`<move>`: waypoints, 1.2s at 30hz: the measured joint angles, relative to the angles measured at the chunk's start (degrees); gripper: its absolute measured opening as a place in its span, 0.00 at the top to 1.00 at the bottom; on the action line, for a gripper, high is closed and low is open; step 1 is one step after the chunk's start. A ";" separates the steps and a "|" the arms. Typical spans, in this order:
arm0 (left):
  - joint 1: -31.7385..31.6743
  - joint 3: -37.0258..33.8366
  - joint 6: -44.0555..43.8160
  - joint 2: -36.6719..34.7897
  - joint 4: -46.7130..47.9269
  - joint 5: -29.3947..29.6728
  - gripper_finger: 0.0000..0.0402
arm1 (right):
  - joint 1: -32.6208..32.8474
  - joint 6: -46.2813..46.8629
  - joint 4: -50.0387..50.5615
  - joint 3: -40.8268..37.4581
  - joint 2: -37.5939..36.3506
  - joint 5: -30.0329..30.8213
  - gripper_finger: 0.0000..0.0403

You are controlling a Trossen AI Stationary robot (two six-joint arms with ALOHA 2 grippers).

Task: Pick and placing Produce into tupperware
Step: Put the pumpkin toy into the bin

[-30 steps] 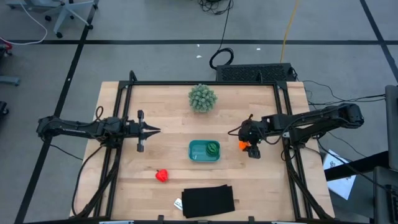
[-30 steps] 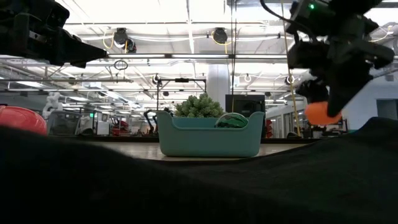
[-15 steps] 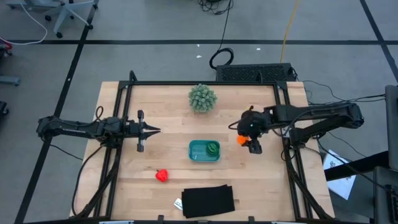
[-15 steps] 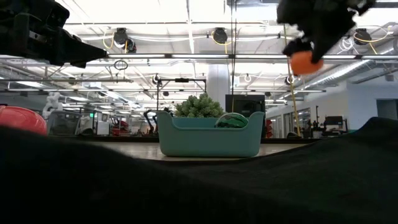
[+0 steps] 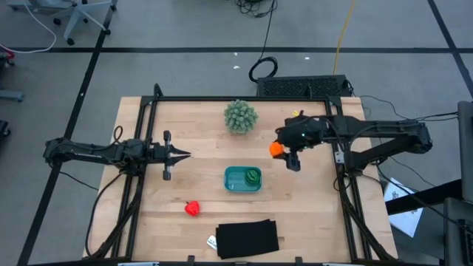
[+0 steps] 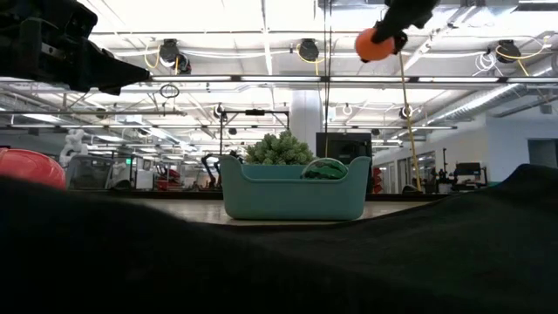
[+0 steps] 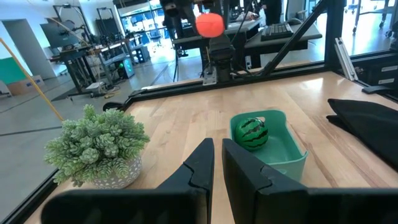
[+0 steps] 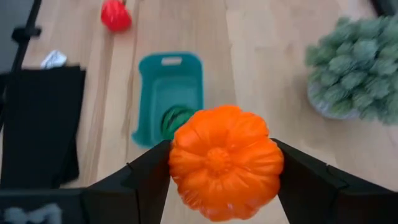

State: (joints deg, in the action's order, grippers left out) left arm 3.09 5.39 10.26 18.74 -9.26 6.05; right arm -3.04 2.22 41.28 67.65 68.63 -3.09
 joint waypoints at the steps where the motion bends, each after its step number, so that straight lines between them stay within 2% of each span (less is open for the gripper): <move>1: 0.00 0.00 0.00 -0.02 0.00 0.02 0.91 | -0.52 -0.16 -1.15 0.07 0.55 -0.43 0.42; 5: 0.00 0.00 0.15 -0.01 -0.03 0.04 0.91 | -2.58 -1.37 -3.70 0.07 4.11 -5.98 0.41; 8: 0.00 -0.02 0.15 -0.02 -0.44 0.04 0.91 | -3.04 -2.42 -4.11 1.28 8.20 -7.70 0.41; 14: -0.01 -0.04 0.17 0.00 -0.45 0.04 0.91 | -2.98 -6.47 -3.20 8.04 17.45 -12.19 0.41; 26: 0.00 -0.04 0.17 0.00 0.61 0.01 0.91 | -2.98 -12.67 -2.98 21.83 30.49 -13.71 0.41; 31: 0.00 -0.04 0.20 0.00 0.61 0.00 0.91 | -2.91 -14.86 -3.53 23.59 34.61 -16.76 0.41; 36: 0.00 -0.04 0.20 0.00 0.91 0.00 0.91 | -1.51 -19.70 -3.91 23.59 38.01 -16.71 0.41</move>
State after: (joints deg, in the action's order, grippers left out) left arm 3.09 5.34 10.46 18.74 -8.35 6.04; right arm -4.55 -17.48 37.37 91.24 106.64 -19.80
